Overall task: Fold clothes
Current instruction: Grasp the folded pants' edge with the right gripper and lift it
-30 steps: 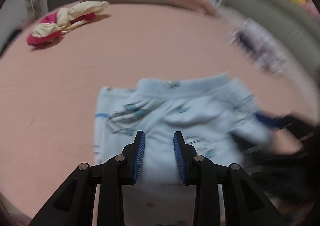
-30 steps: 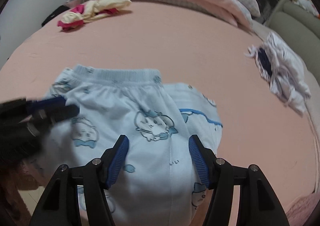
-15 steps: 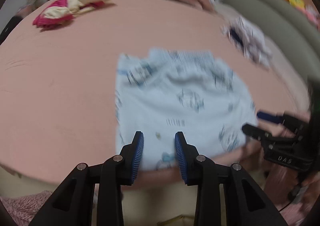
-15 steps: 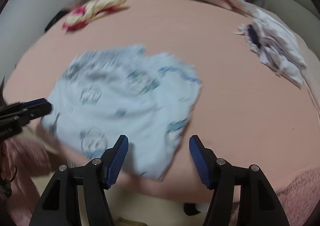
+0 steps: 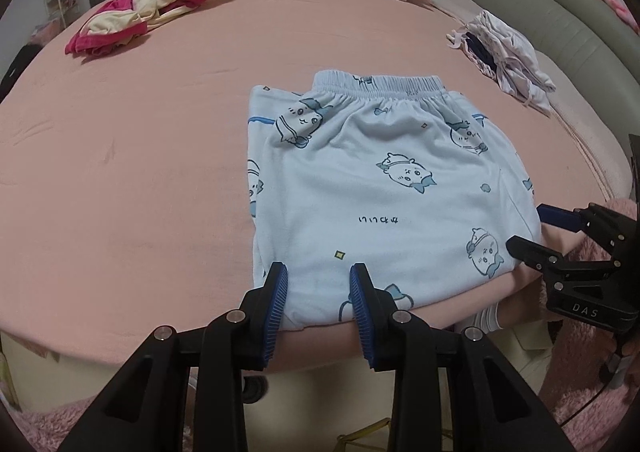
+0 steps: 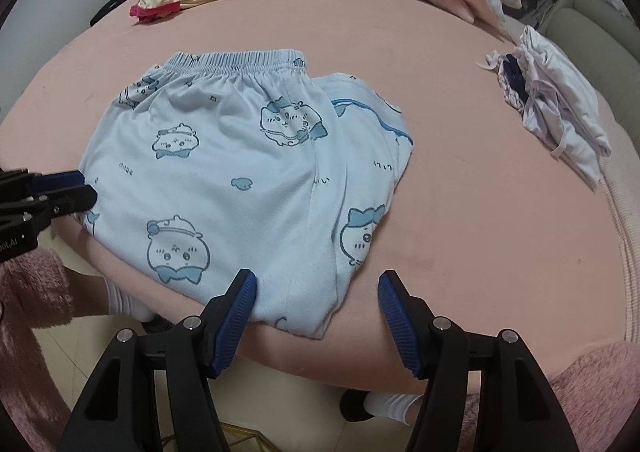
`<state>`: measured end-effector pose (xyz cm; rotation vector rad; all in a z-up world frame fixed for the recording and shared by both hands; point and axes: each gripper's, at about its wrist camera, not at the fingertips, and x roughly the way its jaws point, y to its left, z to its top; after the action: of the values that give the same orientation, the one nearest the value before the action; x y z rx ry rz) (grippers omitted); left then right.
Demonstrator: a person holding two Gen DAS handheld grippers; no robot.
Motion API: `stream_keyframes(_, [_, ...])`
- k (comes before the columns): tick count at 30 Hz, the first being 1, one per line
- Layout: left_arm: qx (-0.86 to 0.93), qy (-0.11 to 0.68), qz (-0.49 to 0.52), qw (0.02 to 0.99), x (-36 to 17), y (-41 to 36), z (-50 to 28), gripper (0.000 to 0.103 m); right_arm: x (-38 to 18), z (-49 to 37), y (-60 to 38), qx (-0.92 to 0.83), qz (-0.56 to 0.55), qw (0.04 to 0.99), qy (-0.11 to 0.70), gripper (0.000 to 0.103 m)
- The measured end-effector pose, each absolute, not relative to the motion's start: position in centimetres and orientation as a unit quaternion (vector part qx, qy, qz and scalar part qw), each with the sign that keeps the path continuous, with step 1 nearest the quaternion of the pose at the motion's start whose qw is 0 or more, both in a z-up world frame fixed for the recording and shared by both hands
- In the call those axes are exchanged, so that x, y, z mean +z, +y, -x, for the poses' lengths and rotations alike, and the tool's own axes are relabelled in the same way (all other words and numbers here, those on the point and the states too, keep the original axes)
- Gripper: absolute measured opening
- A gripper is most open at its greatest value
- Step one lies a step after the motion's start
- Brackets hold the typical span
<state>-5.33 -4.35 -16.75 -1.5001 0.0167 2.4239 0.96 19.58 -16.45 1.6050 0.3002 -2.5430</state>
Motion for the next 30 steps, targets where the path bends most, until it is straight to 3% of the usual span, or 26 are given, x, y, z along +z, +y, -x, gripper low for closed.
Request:
stream_keyframes(3, [0.844, 0.038, 0.519, 0.132, -16.6, -4.5, 5.0, 0.03, -16.5, -1.0, 20.0, -0.84, -0.53, 0.049, 0.105, 0.065])
stream_keyframes(6, [0.847, 0.069, 0.522, 0.08, -16.8, -6.0, 4.7, 0.051, -16.5, -1.1, 21.4, -0.837, -0.539, 0.038, 0.086, 0.069])
stream_keyframes(10, [0.854, 0.029, 0.518, 0.018, -16.5, -8.7, 5.0, 0.051, -15.8, -1.6, 23.7, -0.841, -0.539, 0.012, 0.048, 0.07])
stream_keyframes(13, [0.868, -0.008, 0.494, 0.055, -15.5, -8.4, 5.0, 0.051, -15.0, -2.1, 26.0, -0.85, -0.524, -0.042, 0.026, 0.07])
stream_keyframes(17, [0.875, -0.057, 0.464, 0.126, -14.2, -7.0, 4.5, 0.051, -16.4, -0.9, 28.4, -0.822, -0.554, 0.023, -0.13, 0.07])
stream_keyframes(21, [0.872, -0.048, 0.462, 0.152, -14.1, -4.5, 5.3, 0.051, -17.8, 0.5, 29.0, -0.785, -0.551, 0.096, -0.268, 0.074])
stream_keyframes(23, [0.872, -0.024, 0.467, 0.146, -14.1, -3.6, 5.9, 0.051, -17.9, 0.8, 28.3, -0.781, -0.544, 0.122, -0.284, 0.069])
stream_keyframes(25, [0.87, -0.027, 0.471, 0.145, -14.0, -3.8, 6.7, 0.051, -18.0, 0.3, 25.8, -0.782, -0.55, 0.143, -0.254, 0.047])
stream_keyframes(26, [0.869, -0.033, 0.472, 0.147, -13.9, -4.0, 7.1, 0.051, -18.1, 0.3, 24.4, -0.784, -0.556, 0.148, -0.231, 0.045])
stream_keyframes(28, [0.869, -0.052, 0.469, 0.148, -13.7, -4.6, 7.3, 0.051, -18.3, 0.7, 22.6, -0.799, -0.56, 0.136, -0.172, 0.018])
stream_keyframes(30, [0.87, -0.063, 0.466, 0.148, -13.7, -5.5, 7.1, 0.051, -17.3, 1.5, 21.6, -0.803, -0.552, 0.149, -0.167, 0.012])
